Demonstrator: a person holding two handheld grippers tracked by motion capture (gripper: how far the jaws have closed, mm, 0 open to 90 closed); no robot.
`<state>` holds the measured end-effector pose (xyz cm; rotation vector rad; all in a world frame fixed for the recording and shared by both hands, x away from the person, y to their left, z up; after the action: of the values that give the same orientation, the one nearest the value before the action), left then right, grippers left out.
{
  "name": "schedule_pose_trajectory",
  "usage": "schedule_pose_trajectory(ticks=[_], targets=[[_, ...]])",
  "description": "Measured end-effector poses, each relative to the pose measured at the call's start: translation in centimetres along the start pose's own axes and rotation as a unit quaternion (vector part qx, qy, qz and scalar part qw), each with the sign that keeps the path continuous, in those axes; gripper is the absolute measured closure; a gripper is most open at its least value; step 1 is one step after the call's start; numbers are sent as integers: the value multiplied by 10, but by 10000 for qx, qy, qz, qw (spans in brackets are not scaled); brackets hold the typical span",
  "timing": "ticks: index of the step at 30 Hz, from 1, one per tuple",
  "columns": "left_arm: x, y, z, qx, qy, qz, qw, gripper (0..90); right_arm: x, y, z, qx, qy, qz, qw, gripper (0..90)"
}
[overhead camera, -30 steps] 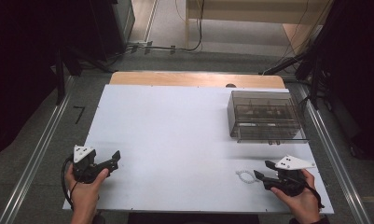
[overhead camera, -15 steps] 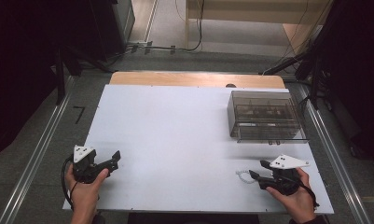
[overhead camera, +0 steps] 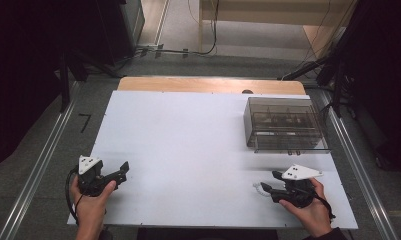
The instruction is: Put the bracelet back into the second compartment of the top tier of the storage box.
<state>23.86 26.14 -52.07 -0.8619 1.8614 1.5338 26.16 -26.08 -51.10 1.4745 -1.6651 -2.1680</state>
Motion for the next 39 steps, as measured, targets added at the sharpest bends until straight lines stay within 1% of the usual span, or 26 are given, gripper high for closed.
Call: schedule_pose_trajectory(ticks=[8, 10, 20, 26, 31, 35, 39], targets=[[0, 0, 0, 9, -5, 6, 10000, 87, -3, -4, 1, -70, 91, 12, 9999, 393], [0, 0, -1, 6, -19, 13, 10000, 87, -4, -5, 2, -77, 84, 17, 9999, 395], [0, -1, -1, 20, -44, 28, 10000, 87, -9, -11, 7, -124, 231, 56, 9996, 401], [0, -1, -1, 21, -41, 30, 10000, 87, -11, -14, 9, -154, 278, 100, 9994, 416], [0, -1, -1, 30, -44, 43, 10000, 87, -13, -18, 13, -197, 392, 156, 9989, 451], [0, -1, -1, 33, -55, 44, 10000, 87, -14, -21, 15, -218, 432, 207, 9986, 496], [0, -1, -1, 41, -47, 40, 10000, 87, -14, -23, 16, -226, 461, 266, 9983, 519]])
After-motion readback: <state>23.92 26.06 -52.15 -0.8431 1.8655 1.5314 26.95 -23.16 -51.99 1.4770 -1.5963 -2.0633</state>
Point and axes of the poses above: each handheld gripper's, and its own axes: y roughly backward along the jaws, x roughly out of its underside, z roughly to its left, the point moved 3 cm from there along -y, roughly forward along the jaws, and after that the axes turned 6 degrees about z, right-handed, at the moved point
